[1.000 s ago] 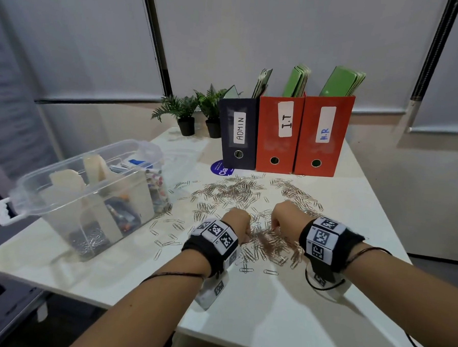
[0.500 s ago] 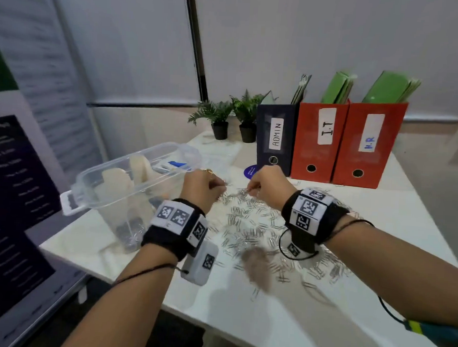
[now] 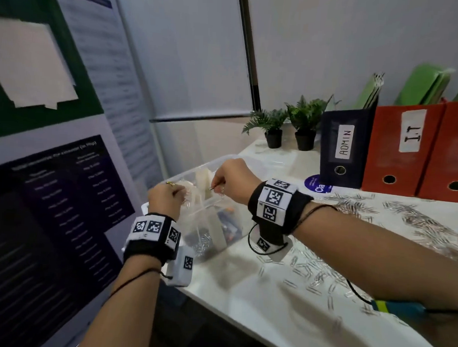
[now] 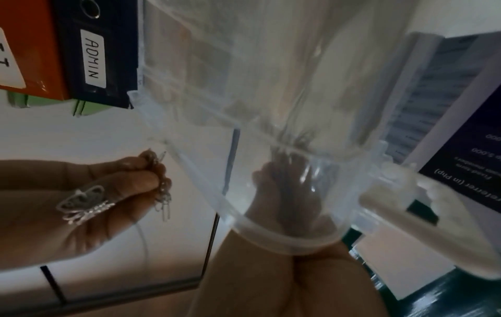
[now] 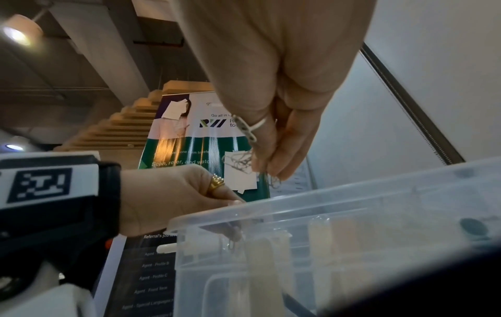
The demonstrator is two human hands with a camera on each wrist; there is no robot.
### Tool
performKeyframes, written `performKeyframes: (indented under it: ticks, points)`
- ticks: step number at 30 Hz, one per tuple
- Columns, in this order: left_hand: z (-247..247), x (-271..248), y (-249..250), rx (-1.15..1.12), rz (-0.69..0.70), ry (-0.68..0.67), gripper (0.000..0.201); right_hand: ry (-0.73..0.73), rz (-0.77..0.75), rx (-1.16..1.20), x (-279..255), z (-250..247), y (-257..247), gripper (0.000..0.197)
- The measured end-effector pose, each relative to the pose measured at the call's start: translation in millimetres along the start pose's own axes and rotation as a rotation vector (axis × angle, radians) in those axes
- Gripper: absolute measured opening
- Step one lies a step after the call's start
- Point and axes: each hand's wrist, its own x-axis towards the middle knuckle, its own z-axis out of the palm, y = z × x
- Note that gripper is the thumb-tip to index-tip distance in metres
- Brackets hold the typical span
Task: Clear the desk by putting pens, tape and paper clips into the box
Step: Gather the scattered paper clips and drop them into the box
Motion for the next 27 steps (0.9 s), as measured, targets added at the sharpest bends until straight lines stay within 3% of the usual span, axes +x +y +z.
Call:
performKeyframes:
  ticks: [3,9,15,18,21,27]
  points:
    - [-0.5,4.6,-1.7,0.076,0.052,-0.114,0.024,-0.013,0.004,0.028,12.0,6.0,-4.1,0.018]
    - [-7.3,0.6,-10.3,-0.043,0.045,-0.147,0.041,-0.04,-0.045,0.019,37.5,18.5,-19.3,0.018]
    - [6.6,-9.6,-29.3,-0.597,-0.154,-0.123,0.064,-0.213,-0.002,-0.002,59.6,41.9,-37.7,0.031]
    - [7.6,-5.9,-33.4,-0.588,-0.159,-0.152,0.073,-0.284,0.037,0.007,65.4,49.7,-38.7,0.042]
    - [8.9,-8.4,-32.7,-0.528,-0.119,-0.14,0.068,-0.293,0.027,-0.035,67.6,52.7,-38.9,0.046]
    - [11.3,-9.9,-31.9,-0.495,-0.089,-0.128,0.07,-0.321,0.007,-0.033,65.5,51.0,-33.7,0.036]
